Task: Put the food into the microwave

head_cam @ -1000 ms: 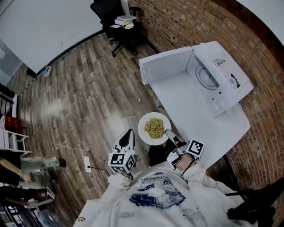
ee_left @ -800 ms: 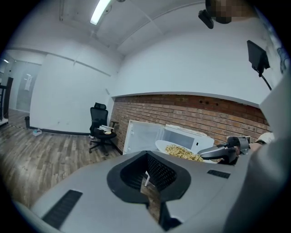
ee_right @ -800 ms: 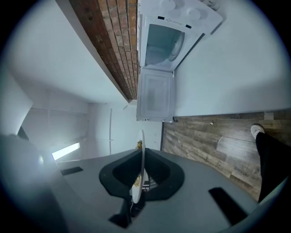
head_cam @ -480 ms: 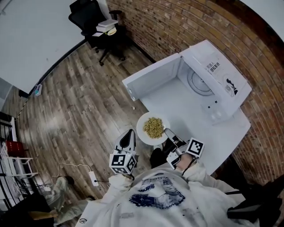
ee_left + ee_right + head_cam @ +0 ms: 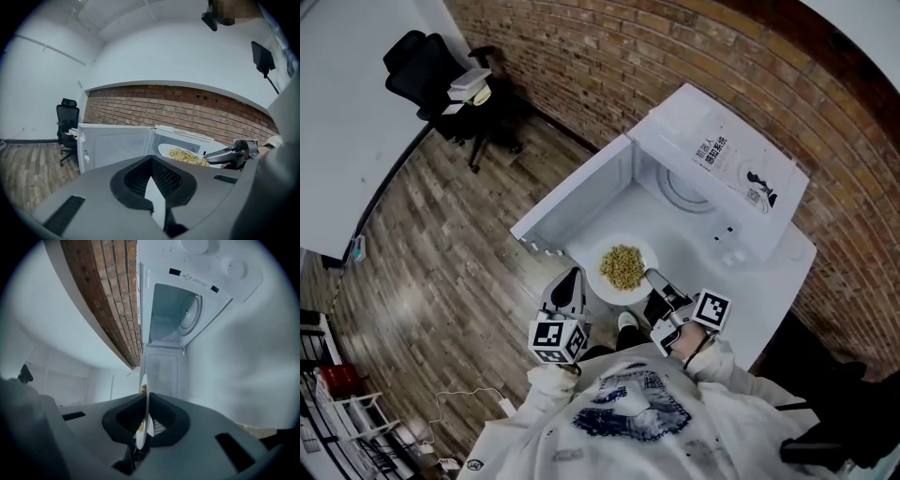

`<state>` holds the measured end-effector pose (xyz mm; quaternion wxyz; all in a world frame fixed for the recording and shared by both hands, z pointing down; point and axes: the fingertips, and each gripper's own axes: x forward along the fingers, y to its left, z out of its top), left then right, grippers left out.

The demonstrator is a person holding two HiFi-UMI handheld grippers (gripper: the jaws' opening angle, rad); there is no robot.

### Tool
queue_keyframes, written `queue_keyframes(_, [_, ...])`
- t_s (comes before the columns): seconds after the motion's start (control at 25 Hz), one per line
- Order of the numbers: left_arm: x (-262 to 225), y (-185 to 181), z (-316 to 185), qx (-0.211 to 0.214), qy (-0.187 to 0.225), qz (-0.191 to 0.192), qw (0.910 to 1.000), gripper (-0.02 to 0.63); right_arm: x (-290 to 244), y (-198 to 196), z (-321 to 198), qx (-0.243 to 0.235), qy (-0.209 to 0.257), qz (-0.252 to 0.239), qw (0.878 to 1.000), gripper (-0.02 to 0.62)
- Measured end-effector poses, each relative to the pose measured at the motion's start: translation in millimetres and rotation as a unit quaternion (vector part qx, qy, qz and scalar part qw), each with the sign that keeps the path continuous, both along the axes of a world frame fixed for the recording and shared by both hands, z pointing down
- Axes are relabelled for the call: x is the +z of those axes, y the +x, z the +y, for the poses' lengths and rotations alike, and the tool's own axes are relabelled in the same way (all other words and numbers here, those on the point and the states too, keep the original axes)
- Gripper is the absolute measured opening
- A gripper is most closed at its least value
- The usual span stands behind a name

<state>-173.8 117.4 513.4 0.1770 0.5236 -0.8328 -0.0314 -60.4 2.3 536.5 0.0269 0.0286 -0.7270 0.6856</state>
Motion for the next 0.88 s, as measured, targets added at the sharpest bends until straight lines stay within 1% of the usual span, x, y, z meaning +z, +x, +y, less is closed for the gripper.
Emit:
queue_keyframes(0.28, [-6.3,-8.4,-54.4,0.061,0.004,-0.005,0.9981,0.008,-2.7,5.7,-42.0,0.065,0.002,-0.001,0.998,0.023])
queue_keyframes(0.52, [-6.5,-10.5,-86.7,0.107,0.006,-0.004,0.9942,0.008,-2.4,12.8,-61.7,0.112,0.0,0.0,0.994,0.023])
queue_keyframes(0.68, [-2.4,-12.9,-103.4,0.135,0.006,-0.001,0.9908,0.008,0.2,13.8,-71.1,0.141,0.0,0.001,0.99,0.023])
queue_keyframes(0.88, [-0.5,-23.7,-125.2,0.178,0.001,-0.001,0.984,0.008,-1.4,11.0,-79.5,0.183,0.001,0.004,0.983,0.023])
